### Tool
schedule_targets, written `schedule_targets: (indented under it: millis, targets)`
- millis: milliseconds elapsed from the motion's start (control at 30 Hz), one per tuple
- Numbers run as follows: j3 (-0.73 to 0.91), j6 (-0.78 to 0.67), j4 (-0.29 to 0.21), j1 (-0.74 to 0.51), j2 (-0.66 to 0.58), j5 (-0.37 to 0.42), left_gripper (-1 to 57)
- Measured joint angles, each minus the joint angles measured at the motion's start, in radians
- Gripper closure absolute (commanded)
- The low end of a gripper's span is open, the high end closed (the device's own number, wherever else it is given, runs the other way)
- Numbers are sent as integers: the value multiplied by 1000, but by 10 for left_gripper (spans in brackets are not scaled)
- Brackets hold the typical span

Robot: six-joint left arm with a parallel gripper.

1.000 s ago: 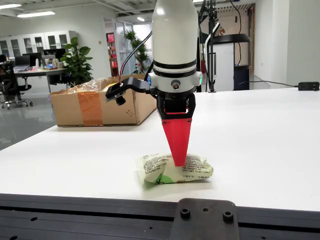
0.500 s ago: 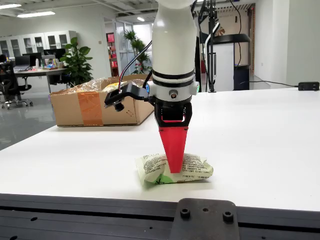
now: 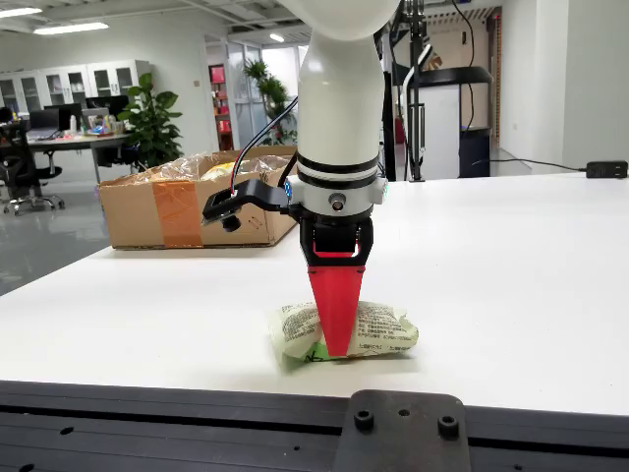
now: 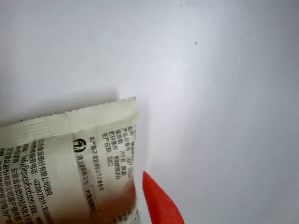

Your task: Grasp a snack and put it in the bin.

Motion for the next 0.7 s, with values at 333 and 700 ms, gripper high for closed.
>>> schedule_targets:
  millis: [333,700]
  targets:
    - [-38,0,-5,-10,21,-1,233]
    - [-85,0,-15,-29,33,-1,347]
